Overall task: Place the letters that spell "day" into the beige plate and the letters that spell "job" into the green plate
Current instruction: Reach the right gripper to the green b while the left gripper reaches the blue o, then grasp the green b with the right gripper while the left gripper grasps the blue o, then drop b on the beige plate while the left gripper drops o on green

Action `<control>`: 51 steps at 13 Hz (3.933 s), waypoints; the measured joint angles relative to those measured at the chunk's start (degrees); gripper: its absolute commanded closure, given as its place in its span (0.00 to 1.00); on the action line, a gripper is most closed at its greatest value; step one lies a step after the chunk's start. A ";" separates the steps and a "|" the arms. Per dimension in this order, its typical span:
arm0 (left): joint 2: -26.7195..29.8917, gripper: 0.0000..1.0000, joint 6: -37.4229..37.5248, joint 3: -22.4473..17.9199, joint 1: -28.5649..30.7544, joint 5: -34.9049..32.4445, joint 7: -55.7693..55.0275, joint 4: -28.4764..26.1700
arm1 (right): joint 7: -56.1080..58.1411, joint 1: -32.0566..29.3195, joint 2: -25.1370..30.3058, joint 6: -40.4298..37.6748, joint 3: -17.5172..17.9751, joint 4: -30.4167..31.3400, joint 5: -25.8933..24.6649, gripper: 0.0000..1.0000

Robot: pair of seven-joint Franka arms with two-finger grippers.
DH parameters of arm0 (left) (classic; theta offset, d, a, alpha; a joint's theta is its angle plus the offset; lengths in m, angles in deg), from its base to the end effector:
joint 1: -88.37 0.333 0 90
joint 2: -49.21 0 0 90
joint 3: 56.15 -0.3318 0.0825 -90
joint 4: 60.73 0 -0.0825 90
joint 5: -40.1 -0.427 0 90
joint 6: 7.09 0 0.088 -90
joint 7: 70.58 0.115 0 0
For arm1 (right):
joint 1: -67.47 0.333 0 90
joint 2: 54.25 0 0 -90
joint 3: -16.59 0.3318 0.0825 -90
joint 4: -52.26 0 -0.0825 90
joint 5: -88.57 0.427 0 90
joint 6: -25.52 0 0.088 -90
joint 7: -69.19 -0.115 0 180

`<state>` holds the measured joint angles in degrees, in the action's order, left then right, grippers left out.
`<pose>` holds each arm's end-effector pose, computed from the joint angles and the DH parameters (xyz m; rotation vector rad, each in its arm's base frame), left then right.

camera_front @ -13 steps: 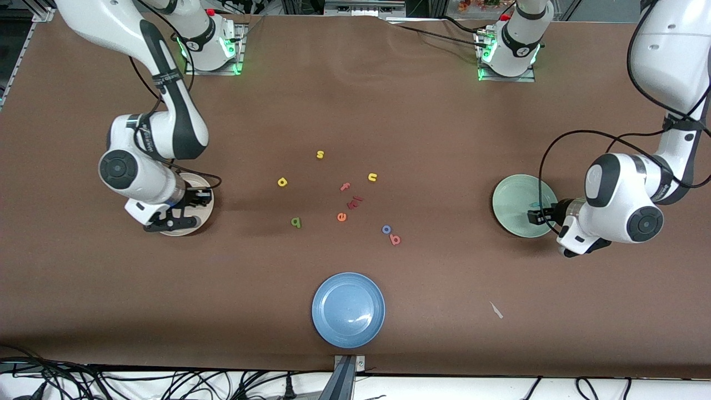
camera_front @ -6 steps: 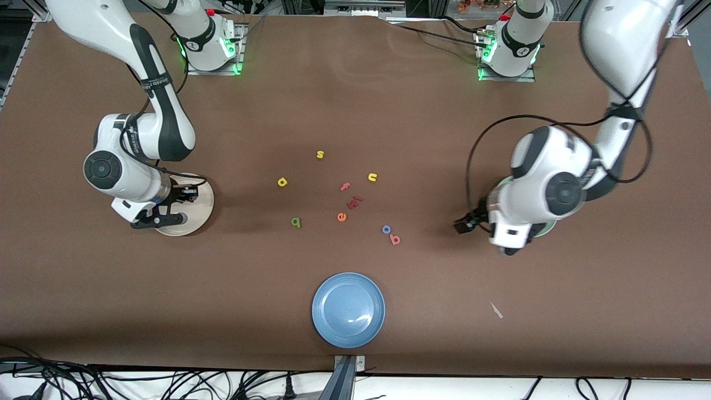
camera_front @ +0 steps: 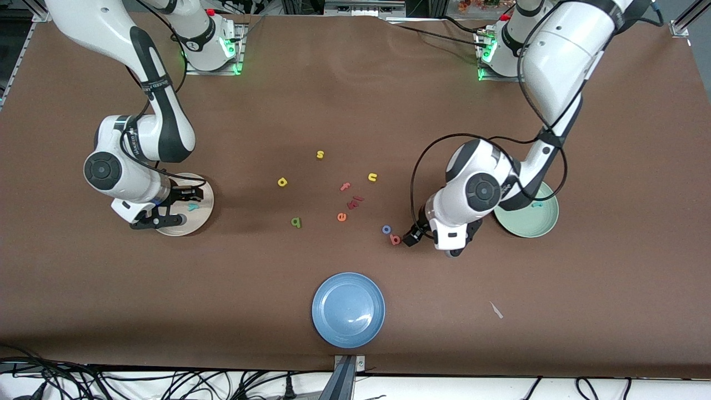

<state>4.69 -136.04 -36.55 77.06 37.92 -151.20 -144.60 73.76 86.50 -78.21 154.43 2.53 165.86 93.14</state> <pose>0.6840 -0.3551 0.2229 2.6518 1.3511 -0.2098 0.6275 0.0593 0.2237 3.0863 0.1941 -0.2111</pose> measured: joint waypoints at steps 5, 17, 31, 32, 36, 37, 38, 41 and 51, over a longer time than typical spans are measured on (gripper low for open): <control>-6.17 0.09 0.00 -6.62 -10.67 0.00 -4.95 6.72 | -9.94 1.42 0.06 0.03 6.37 -2.86 3.10 0.00; -11.01 0.49 -0.01 -9.82 -15.16 0.00 -5.42 11.89 | -20.28 11.34 -11.79 0.32 8.81 -17.68 3.62 0.00; -11.62 0.99 0.33 -10.52 -15.18 0.00 -5.41 12.80 | -21.98 13.96 -22.21 2.23 8.81 -26.67 3.63 0.15; -11.62 0.99 0.34 -10.67 -15.17 0.00 -5.32 12.93 | -21.98 13.97 -22.40 2.45 8.80 -26.76 3.64 0.22; -8.12 0.98 10.60 -10.98 -12.98 -0.02 0.17 15.58 | -21.98 13.97 -22.85 2.53 8.77 -27.36 3.64 0.46; -5.79 0.98 15.87 -11.01 -11.48 -0.01 3.70 15.77 | -22.02 13.98 -22.89 2.53 8.77 -27.41 3.64 0.48; -3.45 0.98 20.76 -11.05 -9.62 -0.01 7.43 15.79 | -22.02 13.98 -22.90 2.53 8.76 -27.42 3.64 0.52; 1.64 0.97 29.85 -10.74 -1.89 -0.01 19.32 14.34 | -22.06 13.98 -22.91 2.53 8.73 -27.43 3.64 0.63; 10.26 0.76 14.52 -10.54 18.04 0.00 53.12 -17.29 | -22.91 13.94 -22.93 -0.49 8.53 -29.51 3.65 0.91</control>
<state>14.95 -121.52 -47.09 95.10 37.92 -98.07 -161.89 50.86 100.44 -101.14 153.94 11.06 136.35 96.79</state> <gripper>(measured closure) 0.753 0.727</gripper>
